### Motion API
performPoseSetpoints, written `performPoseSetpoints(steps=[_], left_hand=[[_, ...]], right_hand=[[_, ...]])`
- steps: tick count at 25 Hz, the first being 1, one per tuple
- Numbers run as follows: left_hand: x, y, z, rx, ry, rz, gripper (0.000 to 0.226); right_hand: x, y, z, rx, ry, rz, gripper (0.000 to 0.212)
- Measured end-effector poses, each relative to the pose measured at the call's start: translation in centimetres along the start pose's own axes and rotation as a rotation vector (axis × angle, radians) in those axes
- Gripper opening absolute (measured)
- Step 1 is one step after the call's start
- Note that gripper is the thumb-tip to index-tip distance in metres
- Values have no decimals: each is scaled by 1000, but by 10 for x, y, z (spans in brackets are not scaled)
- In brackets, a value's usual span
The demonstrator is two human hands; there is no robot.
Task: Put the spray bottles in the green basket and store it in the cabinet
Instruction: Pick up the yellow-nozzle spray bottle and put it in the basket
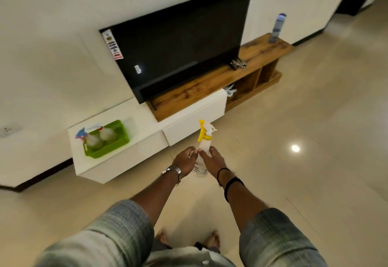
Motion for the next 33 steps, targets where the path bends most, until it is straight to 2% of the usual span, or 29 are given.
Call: performPoseSetpoints(steps=[6, 14, 20, 27, 33], left_hand=[[91, -57, -14, 85, 173, -142, 34], [199, -154, -43, 196, 260, -317, 31], [276, -208, -52, 237, 344, -399, 30], [313, -252, -29, 307, 395, -454, 30], [331, -260, 22, 406, 373, -430, 34]], right_hand=[[-102, -54, 3, 91, -122, -203, 40], [-237, -100, -14, 155, -304, -466, 48], [-325, -143, -17, 230, -383, -601, 51], [-382, -161, 5, 260, -437, -698, 53], [-408, -165, 65, 291, -484, -709, 51]])
Point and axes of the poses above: each hand's wrist, its own z-axis towards the middle knuckle, its own x-axis out of the back of the hand, y = z × x, the point moved 1 cm from there along z, towards the middle knuckle, and after that the axes turned 12 degrees about -z, right-handed, at the moved point
